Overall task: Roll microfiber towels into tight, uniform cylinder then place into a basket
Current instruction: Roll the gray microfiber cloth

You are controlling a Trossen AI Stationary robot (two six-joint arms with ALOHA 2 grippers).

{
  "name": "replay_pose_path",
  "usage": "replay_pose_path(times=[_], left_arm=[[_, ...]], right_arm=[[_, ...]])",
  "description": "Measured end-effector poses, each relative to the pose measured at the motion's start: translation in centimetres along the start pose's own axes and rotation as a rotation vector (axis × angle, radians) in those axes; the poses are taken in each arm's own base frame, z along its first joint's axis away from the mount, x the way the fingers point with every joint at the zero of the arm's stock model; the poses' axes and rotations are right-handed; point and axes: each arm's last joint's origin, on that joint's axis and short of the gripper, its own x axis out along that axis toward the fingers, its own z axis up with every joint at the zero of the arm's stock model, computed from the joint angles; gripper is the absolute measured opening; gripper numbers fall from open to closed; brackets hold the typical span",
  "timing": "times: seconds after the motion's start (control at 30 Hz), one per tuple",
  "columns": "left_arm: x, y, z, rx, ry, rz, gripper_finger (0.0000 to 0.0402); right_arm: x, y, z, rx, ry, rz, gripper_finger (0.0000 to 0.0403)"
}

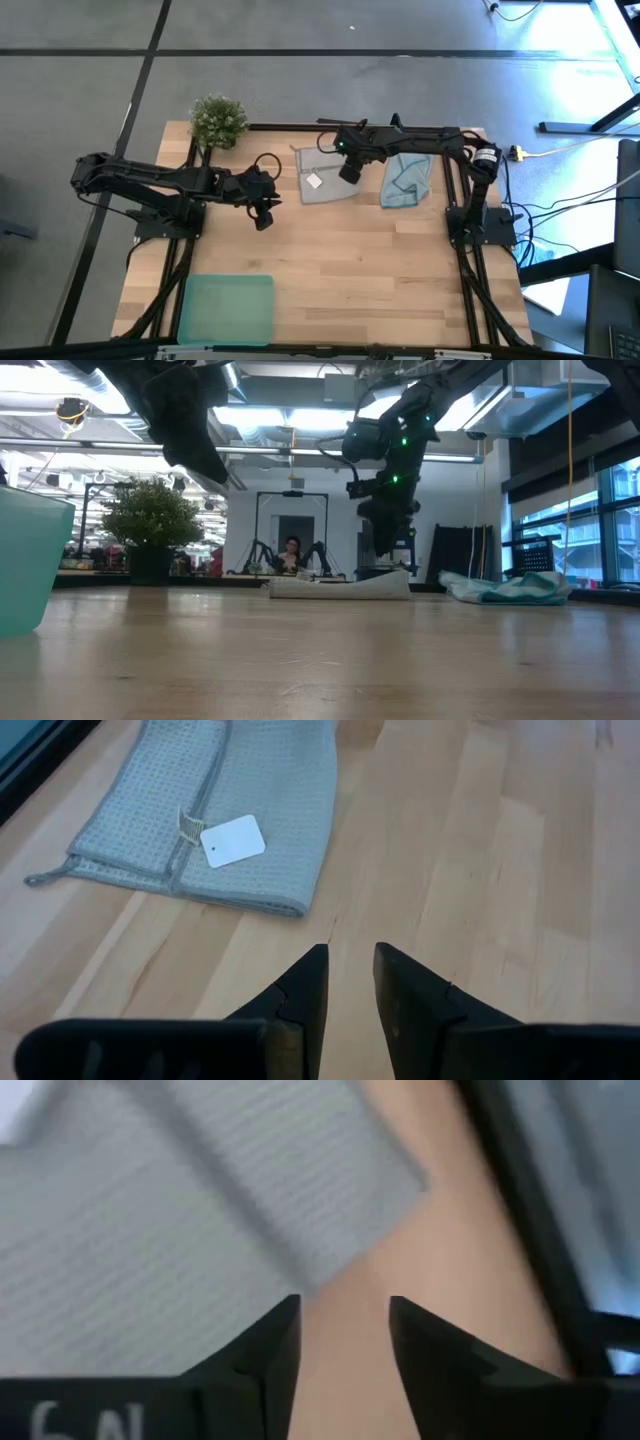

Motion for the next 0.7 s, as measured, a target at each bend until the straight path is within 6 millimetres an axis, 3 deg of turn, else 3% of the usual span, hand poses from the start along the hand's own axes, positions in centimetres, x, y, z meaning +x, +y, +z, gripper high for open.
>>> replay_pose_path(times=[0.17,0.37,0.5,0.7], left_arm=[[0.4,-0.1,0.1,-0.034,-0.005,-0.002,0.0080],[2.4,-0.4,0.6,0.035,-0.026,-0.004,0.0080],[3.5,0.1,0.9,0.019,-0.026,0.013,0.0080],[6.1,1.2,1.1,-0.022,-0.006,0.024,0.0080]], right_arm=[[-1.7,-0.4,0.2,0.007,0.098,0.354,0.0168],[-1.5,0.5,-1.1,-0.223,0.126,0.623,0.0169],[-1.1,1.8,-2.0,-0.356,0.121,0.653,0.0169],[0.3,2.4,-1.8,-0.371,0.010,0.597,0.0169]])
